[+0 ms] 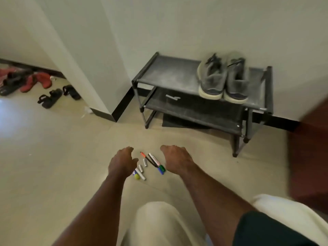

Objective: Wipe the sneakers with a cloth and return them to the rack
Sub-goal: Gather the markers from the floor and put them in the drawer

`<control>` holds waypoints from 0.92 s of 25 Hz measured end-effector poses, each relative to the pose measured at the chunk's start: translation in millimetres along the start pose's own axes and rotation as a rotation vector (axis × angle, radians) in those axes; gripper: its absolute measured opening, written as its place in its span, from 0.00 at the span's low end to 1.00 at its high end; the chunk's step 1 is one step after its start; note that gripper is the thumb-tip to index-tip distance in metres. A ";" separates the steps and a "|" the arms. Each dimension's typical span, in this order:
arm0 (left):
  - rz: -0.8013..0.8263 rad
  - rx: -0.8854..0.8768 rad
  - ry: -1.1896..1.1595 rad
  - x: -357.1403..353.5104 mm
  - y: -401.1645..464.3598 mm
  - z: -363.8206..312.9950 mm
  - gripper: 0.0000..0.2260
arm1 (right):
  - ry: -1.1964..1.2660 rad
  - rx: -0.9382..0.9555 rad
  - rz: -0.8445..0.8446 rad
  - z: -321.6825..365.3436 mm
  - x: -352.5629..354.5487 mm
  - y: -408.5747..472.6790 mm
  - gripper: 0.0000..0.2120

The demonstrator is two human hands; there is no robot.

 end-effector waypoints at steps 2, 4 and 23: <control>0.020 0.147 -0.099 -30.4 16.4 20.6 0.23 | 0.018 0.002 0.068 -1.8 -34.8 27.3 0.19; 0.042 0.217 -0.110 -61.5 29.5 29.9 0.17 | 0.027 -0.038 0.126 -12.5 -66.1 48.8 0.17; 0.051 0.533 -0.412 -200.7 126.3 32.7 0.05 | 0.237 -0.202 0.069 -11.6 -221.3 190.7 0.10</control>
Point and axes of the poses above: each hand's wrist, its own y-axis towards the middle knuckle, its own x-axis out of the back of the hand, z = x × y, the point moved 3 cm from there along y, towards the middle knuckle, and after that the axes turned 10 degrees about y, right-handed, at the moved point
